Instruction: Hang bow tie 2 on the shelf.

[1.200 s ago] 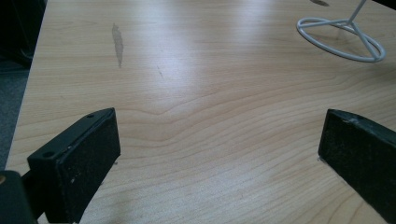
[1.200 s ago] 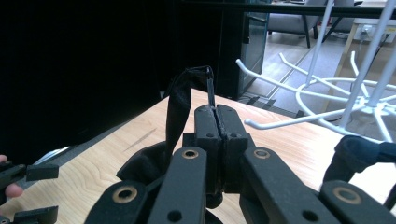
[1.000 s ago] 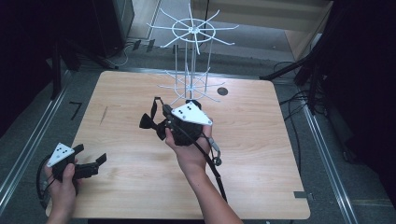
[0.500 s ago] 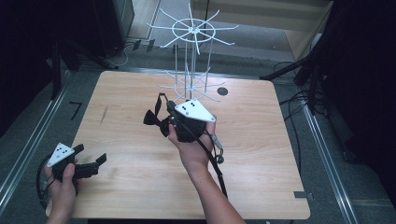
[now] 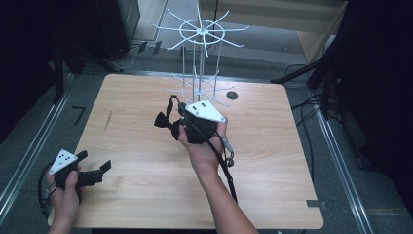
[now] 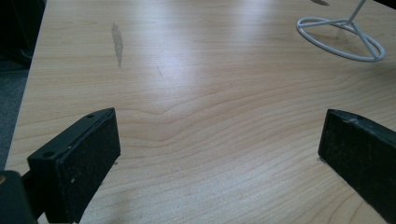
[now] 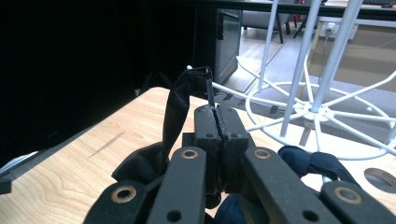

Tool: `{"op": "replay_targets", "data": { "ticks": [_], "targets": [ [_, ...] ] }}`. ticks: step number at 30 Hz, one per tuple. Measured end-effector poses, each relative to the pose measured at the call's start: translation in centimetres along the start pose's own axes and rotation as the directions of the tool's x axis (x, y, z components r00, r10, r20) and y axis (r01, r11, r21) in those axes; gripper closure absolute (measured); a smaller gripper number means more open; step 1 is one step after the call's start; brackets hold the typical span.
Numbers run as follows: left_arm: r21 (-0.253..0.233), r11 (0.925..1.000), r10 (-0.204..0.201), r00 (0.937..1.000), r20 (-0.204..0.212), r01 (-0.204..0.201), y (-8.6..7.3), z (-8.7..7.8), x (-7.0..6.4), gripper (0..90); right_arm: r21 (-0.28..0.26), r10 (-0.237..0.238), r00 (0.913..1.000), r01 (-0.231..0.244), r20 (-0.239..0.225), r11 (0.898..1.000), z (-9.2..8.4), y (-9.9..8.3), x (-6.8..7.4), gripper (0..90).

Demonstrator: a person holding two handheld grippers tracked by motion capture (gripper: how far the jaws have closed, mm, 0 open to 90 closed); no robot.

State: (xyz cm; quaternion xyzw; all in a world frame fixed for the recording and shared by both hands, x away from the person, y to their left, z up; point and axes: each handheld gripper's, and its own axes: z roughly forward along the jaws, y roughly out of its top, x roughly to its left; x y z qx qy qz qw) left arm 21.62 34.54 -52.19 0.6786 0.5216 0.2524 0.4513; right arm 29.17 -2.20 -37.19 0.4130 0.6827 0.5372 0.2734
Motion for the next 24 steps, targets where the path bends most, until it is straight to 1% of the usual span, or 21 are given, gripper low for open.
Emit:
{"op": "replay_targets", "data": {
  "ticks": [2,8,13,18,21,24],
  "targets": [
    [0.000,1.0000,0.001,1.0000,0.000,-0.001,0.0,0.0,0.0,0.0,0.005,0.000,1.0000,0.000,0.010,1.000,0.1,0.0,-0.1,89.6],
    [0.000,1.0000,0.001,1.0000,0.001,-0.001,0.0,0.0,0.0,0.0,0.005,0.021,0.9989,-0.021,0.042,1.000,0.2,0.1,-0.7,89.2],
    [0.000,1.0000,0.001,1.0000,0.000,-0.001,0.0,0.0,0.0,0.0,0.008,0.029,0.9959,-0.030,0.086,1.000,0.2,0.1,-1.2,87.9],
    [0.000,1.0000,0.001,1.0000,0.001,-0.001,0.0,0.0,0.0,0.0,0.014,0.037,0.9949,-0.039,0.094,0.999,0.2,-0.4,-1.4,87.4],
    [0.000,1.0000,0.002,1.0000,0.000,-0.002,0.0,0.0,0.0,0.0,0.017,0.032,0.9947,-0.034,0.098,0.999,0.2,-0.8,-1.6,87.0],
    [0.000,1.0000,0.001,1.0000,0.001,-0.001,0.0,0.0,0.0,0.0,0.013,0.037,0.9951,-0.038,0.092,0.999,0.2,-1.0,-1.6,83.2]
  ]
}}
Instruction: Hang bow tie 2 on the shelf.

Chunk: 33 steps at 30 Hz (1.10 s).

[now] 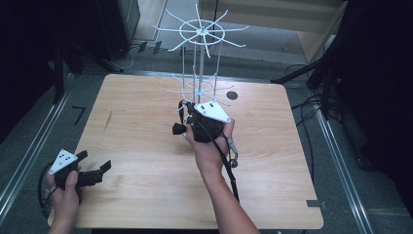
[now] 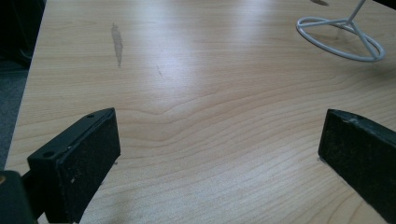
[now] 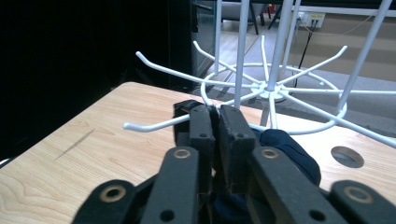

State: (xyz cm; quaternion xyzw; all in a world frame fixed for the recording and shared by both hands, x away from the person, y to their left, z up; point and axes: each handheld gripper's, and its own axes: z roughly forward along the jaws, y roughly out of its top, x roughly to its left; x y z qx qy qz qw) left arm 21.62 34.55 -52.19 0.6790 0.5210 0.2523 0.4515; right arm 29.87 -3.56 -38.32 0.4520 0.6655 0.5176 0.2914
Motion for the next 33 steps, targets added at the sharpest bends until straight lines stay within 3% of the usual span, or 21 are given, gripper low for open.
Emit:
{"op": "replay_targets", "data": {
  "ticks": [7,10,14,24,26,28,33],
  "targets": [
    [-0.003,1.0000,-0.001,1.0000,0.001,0.001,0.0,0.0,0.0,0.0,-0.016,-0.001,0.9996,0.000,-0.029,1.000,-0.4,-0.3,0.0,72.0],
    [-0.001,1.0000,-0.001,1.0000,0.001,0.001,0.0,0.0,0.0,0.0,-0.022,0.027,0.9963,-0.029,-0.081,0.999,-0.6,-0.3,-0.2,65.4],
    [-0.003,1.0000,-0.001,1.0000,0.001,0.001,0.0,0.0,0.0,0.0,-0.034,0.011,0.9911,-0.016,-0.133,0.999,-0.8,-0.4,-0.2,55.1],
    [0.000,1.0000,0.001,1.0000,0.000,-0.001,0.0,0.0,0.0,0.0,-0.056,-0.044,0.9830,0.034,-0.178,0.998,-1.6,-0.9,0.1,33.8],
    [-0.001,1.0000,0.001,1.0000,0.001,-0.001,0.0,0.0,0.0,0.0,-0.059,-0.036,0.9809,0.025,-0.191,0.998,-1.8,-1.1,0.2,29.9],
    [-0.001,1.0000,0.000,1.0000,0.001,0.000,0.0,0.0,0.0,0.0,-0.060,-0.031,0.9765,0.019,-0.213,0.998,-2.0,-1.3,0.1,27.1],
    [-0.001,1.0000,0.000,1.0000,0.000,0.000,0.0,0.0,0.0,0.0,-0.062,-0.043,0.9748,0.030,-0.219,0.998,-2.4,-1.6,-0.1,25.9]
  ]
}}
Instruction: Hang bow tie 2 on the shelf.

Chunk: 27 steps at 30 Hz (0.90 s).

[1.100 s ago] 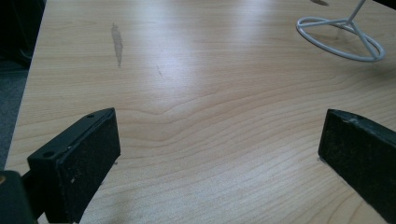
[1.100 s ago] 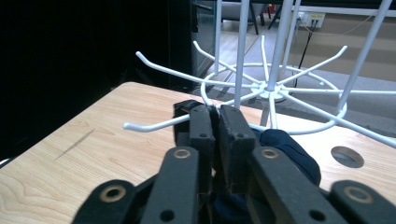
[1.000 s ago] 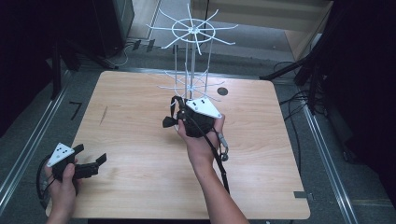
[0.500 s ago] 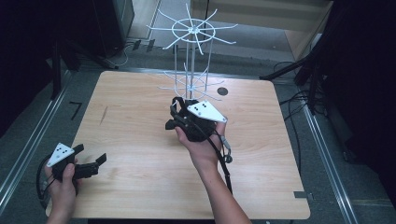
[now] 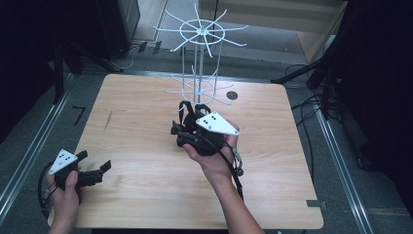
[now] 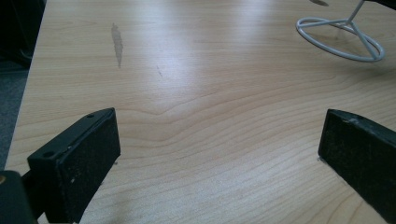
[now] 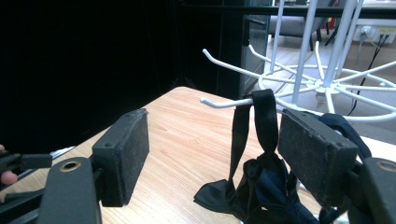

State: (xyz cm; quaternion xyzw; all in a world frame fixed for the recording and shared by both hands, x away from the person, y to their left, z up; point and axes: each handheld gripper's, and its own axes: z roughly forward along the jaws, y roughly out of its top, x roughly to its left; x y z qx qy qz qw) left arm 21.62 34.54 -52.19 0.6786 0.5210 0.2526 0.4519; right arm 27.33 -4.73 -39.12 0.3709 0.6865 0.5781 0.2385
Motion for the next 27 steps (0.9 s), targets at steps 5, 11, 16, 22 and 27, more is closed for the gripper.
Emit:
{"op": "replay_targets", "data": {
  "ticks": [5,11,16,22,27],
  "targets": [
    [-0.001,1.0000,-0.001,1.0000,0.000,0.001,0.0,0.0,0.0,0.0,0.019,-0.017,0.9999,0.017,-0.003,1.000,-0.3,-0.5,0.1,24.9],
    [-0.001,1.0000,0.000,1.0000,-0.001,0.000,0.0,0.0,0.0,0.0,0.039,-0.022,0.9997,0.022,0.006,0.999,-0.6,-1.5,0.0,24.9],
    [0.001,1.0000,0.000,1.0000,-0.003,0.000,0.0,0.0,-0.1,0.0,0.043,-0.027,0.9996,0.027,0.013,0.999,-0.8,-2.3,-0.1,24.8],
    [0.000,1.0000,0.001,1.0000,-0.003,-0.001,0.0,0.0,-0.1,0.0,0.057,-0.027,0.9995,0.026,0.017,0.998,-1.1,-3.1,-0.4,24.8],
    [0.001,1.0000,0.001,1.0000,-0.003,-0.001,0.0,0.0,-0.1,0.0,0.067,-0.032,0.9994,0.031,0.012,0.997,-1.3,-4.0,-0.6,24.2]
  ]
}}
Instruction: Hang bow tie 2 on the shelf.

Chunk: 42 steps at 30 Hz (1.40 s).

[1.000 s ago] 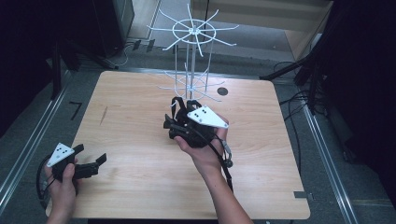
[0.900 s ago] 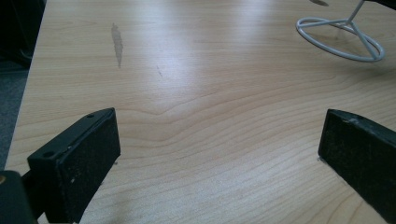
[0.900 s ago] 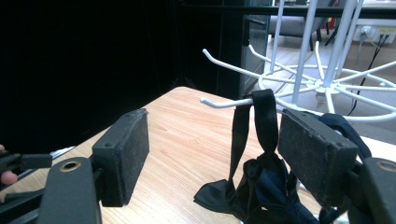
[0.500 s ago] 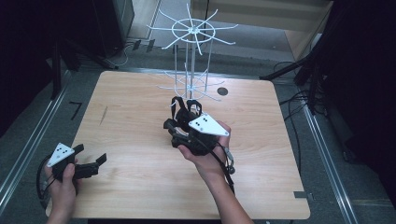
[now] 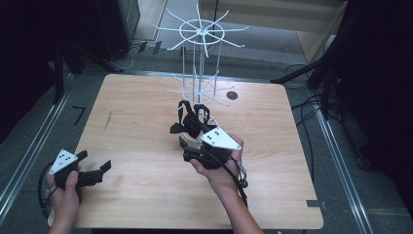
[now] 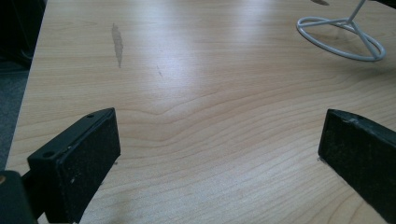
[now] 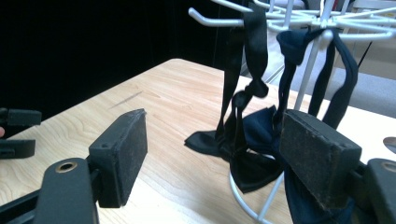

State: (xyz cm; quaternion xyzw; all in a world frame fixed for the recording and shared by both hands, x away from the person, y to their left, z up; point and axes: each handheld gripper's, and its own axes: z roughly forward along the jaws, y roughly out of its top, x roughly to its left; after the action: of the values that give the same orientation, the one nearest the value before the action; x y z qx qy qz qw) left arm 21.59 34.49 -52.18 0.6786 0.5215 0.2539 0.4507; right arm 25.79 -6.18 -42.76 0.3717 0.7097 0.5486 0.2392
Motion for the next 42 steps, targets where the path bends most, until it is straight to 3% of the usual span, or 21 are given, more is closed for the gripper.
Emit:
{"op": "replay_targets", "data": {
  "ticks": [16,42],
  "targets": [
    [0.001,1.0000,0.003,1.0000,-0.001,-0.003,0.0,0.0,0.0,0.0,0.021,0.015,0.9995,-0.015,0.027,1.000,-0.8,-2.4,-2.0,23.2],
    [0.000,1.0000,0.004,1.0000,-0.001,-0.004,0.0,0.0,0.0,0.0,0.037,0.037,0.9879,-0.043,0.151,0.998,-3.6,-5.5,-7.4,21.5]
  ]
}}
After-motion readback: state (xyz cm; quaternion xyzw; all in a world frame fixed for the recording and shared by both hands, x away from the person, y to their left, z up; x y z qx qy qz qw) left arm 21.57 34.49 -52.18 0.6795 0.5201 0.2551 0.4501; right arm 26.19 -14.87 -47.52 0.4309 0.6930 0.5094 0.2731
